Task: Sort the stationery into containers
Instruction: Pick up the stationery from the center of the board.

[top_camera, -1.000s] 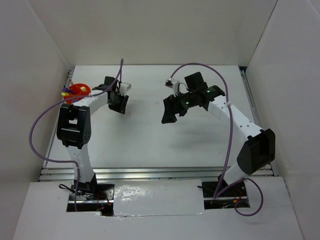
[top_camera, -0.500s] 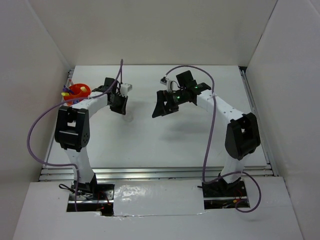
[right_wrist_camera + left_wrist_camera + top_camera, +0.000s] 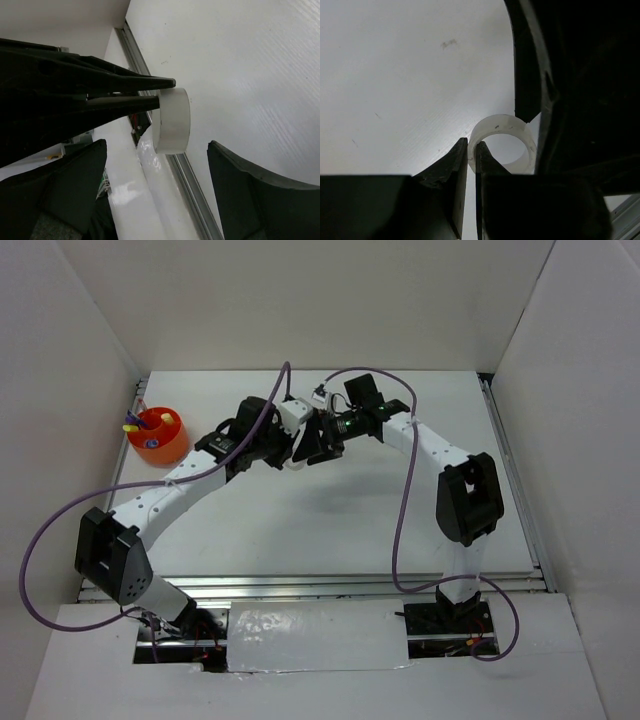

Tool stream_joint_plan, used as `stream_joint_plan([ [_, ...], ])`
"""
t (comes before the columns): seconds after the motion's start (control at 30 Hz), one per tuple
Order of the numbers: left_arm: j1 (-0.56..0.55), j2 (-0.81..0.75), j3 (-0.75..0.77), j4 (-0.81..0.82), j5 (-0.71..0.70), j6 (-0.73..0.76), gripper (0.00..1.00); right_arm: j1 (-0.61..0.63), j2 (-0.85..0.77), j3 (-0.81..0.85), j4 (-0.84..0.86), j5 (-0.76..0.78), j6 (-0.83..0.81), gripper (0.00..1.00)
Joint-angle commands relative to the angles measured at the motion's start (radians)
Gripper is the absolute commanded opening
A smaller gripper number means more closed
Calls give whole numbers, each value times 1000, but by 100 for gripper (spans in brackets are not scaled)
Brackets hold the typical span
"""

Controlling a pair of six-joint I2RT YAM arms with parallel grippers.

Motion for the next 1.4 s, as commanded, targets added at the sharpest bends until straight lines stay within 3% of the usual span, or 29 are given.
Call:
stream_joint_plan([
  [0.0, -21, -10, 12, -3, -52, -17, 8, -12, -38, 29, 59, -39, 22, 87],
  [0.1, -37, -18, 21, 0, -49, -27, 8, -20, -50, -6, 74, -52, 19, 62],
  [0.17, -34, -21, 30, -6, -32, -33, 8, -28, -66, -38, 83, -57, 16, 57],
  [0.4, -15, -50, 25, 4, 32, -47, 9, -23, -73, -62, 60, -68, -24, 60],
  [0.5, -11, -53, 27, 6, 66, -48, 10, -23, -58, -49, 50, -66, -24, 68],
  [0.7, -11, -53, 19, 10, 81, -54, 11, -22, -33, -31, 59, -77, -10, 67],
  [0.87, -11, -57, 7, 24, 83, -60, 14, -22, -4, -22, 68, -123, -2, 52],
  [1.0, 5, -60, 6, 24, 94, -67, 22, -20, 11, -20, 86, -170, 5, 36],
  [1.17, 17, -67, -4, 34, 118, -106, 25, -14, 22, -28, 117, -227, 33, 30],
  [1.2, 17, -68, -2, 34, 124, -106, 27, -12, 22, -23, 116, -226, 30, 25],
  [1.3, 26, -77, 2, 24, 143, -108, 45, -14, 17, -22, 94, -211, 7, 9],
  [1.37, 67, -88, 5, 18, 207, -117, 64, -17, 10, -22, 56, -186, -39, 1],
])
